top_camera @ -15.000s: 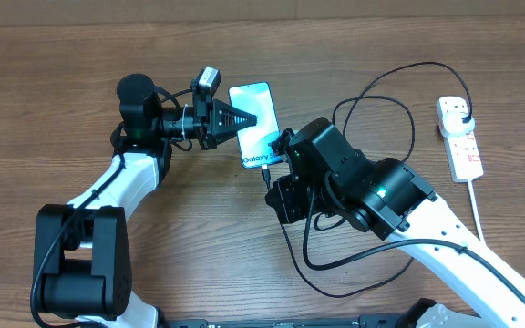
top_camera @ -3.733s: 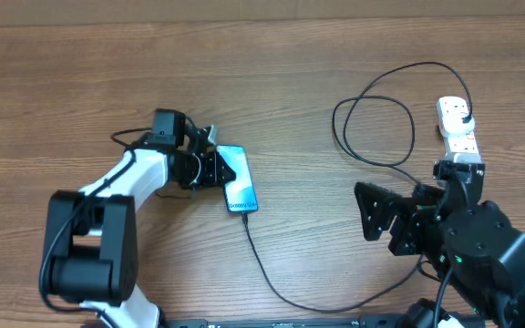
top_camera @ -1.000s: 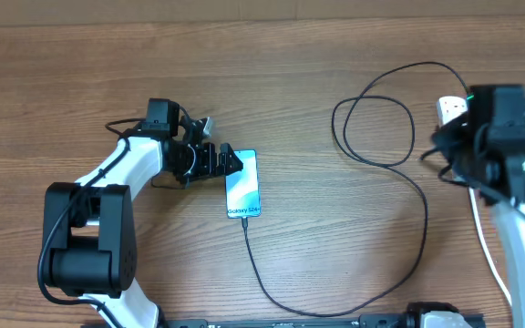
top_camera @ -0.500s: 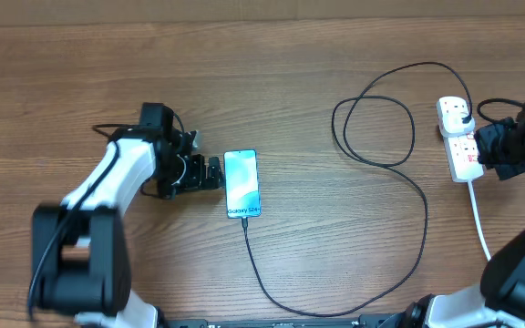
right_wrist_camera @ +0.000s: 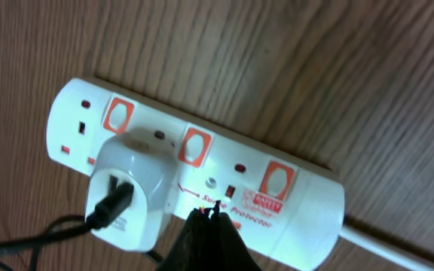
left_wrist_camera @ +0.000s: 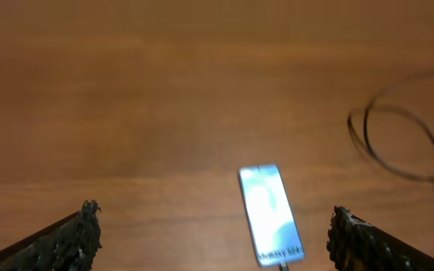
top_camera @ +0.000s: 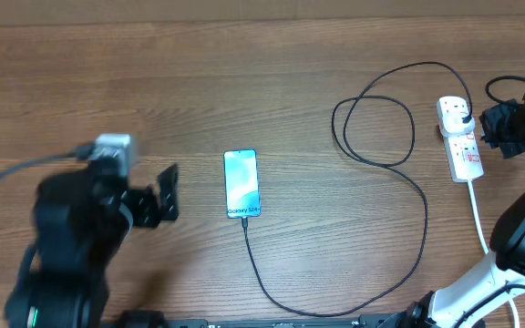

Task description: Plug charger to phone and switch on socket

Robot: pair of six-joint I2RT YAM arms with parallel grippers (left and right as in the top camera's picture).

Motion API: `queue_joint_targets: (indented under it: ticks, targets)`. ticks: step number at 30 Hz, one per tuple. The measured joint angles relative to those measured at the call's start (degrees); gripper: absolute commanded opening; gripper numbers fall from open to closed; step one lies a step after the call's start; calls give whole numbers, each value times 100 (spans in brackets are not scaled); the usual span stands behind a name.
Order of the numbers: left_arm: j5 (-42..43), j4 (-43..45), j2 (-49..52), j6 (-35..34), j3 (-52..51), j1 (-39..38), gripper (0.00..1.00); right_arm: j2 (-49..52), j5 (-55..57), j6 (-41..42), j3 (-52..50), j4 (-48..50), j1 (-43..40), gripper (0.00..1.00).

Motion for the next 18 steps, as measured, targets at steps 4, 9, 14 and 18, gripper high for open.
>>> queue_joint_targets:
  ticks: [4,9,14,18]
  targets:
    - [-212,-50,-726,2,0,0,100,190,0,-20,0,22,0,4]
    - [-310,-127,-1001,2,0,0,100,446,0,-81,2,348,0,4]
    - [-352,-413,-1014,2,-2,0,100,575,-140,-160,0,498,2,4]
    - [-354,-802,-1032,2,-2,0,100,660,-334,-184,0,610,0,4]
